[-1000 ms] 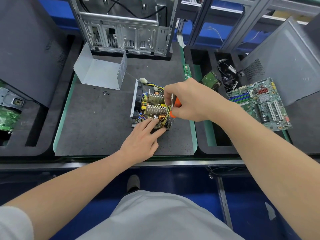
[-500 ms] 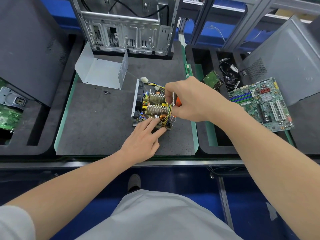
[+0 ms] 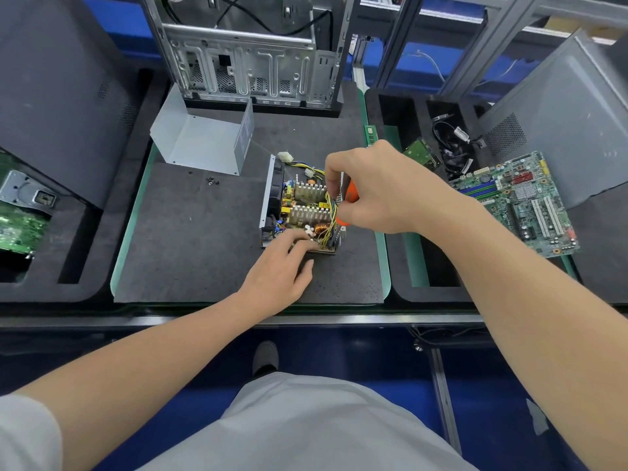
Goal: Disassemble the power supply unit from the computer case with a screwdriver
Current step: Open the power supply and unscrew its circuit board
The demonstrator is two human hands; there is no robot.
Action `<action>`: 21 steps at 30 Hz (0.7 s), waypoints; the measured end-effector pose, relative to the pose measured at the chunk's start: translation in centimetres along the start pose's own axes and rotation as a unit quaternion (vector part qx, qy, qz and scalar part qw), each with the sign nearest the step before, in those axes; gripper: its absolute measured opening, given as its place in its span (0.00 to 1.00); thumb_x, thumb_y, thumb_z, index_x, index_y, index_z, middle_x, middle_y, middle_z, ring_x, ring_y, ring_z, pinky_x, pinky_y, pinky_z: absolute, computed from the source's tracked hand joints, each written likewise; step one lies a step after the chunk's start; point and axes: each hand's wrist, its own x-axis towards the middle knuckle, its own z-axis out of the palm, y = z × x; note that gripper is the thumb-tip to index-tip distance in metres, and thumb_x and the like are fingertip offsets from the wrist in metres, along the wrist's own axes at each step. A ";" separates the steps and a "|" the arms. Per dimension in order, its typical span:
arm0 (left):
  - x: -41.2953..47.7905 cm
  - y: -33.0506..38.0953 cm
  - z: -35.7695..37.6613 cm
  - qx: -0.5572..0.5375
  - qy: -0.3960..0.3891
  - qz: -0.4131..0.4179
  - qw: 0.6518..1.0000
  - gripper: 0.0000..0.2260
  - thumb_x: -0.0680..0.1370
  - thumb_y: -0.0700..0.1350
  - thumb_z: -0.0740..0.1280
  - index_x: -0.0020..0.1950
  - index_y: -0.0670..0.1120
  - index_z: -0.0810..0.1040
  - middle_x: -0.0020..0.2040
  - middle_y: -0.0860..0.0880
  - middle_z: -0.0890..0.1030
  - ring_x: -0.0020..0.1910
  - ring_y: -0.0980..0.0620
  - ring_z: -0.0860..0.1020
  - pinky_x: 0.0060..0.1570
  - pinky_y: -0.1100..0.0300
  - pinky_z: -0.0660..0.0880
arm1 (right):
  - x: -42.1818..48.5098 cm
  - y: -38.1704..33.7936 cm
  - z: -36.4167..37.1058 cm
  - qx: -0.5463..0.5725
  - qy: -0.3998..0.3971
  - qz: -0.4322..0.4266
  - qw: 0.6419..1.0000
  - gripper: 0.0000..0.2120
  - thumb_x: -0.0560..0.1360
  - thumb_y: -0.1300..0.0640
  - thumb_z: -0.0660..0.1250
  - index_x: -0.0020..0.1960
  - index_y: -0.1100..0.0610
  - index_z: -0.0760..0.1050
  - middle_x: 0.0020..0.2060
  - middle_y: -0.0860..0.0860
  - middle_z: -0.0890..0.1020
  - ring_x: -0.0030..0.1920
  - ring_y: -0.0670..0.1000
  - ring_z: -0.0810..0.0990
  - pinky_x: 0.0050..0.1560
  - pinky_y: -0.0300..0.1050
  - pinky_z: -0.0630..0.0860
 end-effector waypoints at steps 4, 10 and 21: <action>-0.2 0.5 -0.3 -0.044 0.023 -0.098 0.994 0.13 0.80 0.46 0.73 0.61 0.42 0.81 0.56 0.48 0.75 0.49 0.55 0.74 0.49 0.53 0.81 | 0.0 -0.3 -0.1 0.002 -0.001 -0.005 1.000 0.08 0.71 0.58 0.71 0.50 0.53 0.78 0.41 0.49 0.81 0.42 0.53 0.78 0.44 0.54 0.81; -0.1 2.3 0.5 -0.071 0.050 -0.190 0.978 0.15 0.77 0.60 0.72 0.57 0.51 0.85 0.51 0.58 0.77 0.46 0.63 0.72 0.44 0.72 0.70 | -0.3 -0.6 -0.1 0.011 0.000 -0.011 1.000 0.08 0.72 0.57 0.71 0.51 0.53 0.78 0.43 0.49 0.82 0.41 0.52 0.80 0.43 0.54 0.81; 0.4 2.6 1.3 -0.044 0.041 -0.244 0.968 0.06 0.79 0.57 0.72 0.48 0.56 0.84 0.43 0.62 0.77 0.41 0.63 0.73 0.37 0.74 0.63 | -0.9 -0.6 0.0 0.016 0.010 -0.021 1.000 0.07 0.72 0.56 0.71 0.50 0.52 0.78 0.42 0.47 0.81 0.42 0.50 0.79 0.44 0.52 0.81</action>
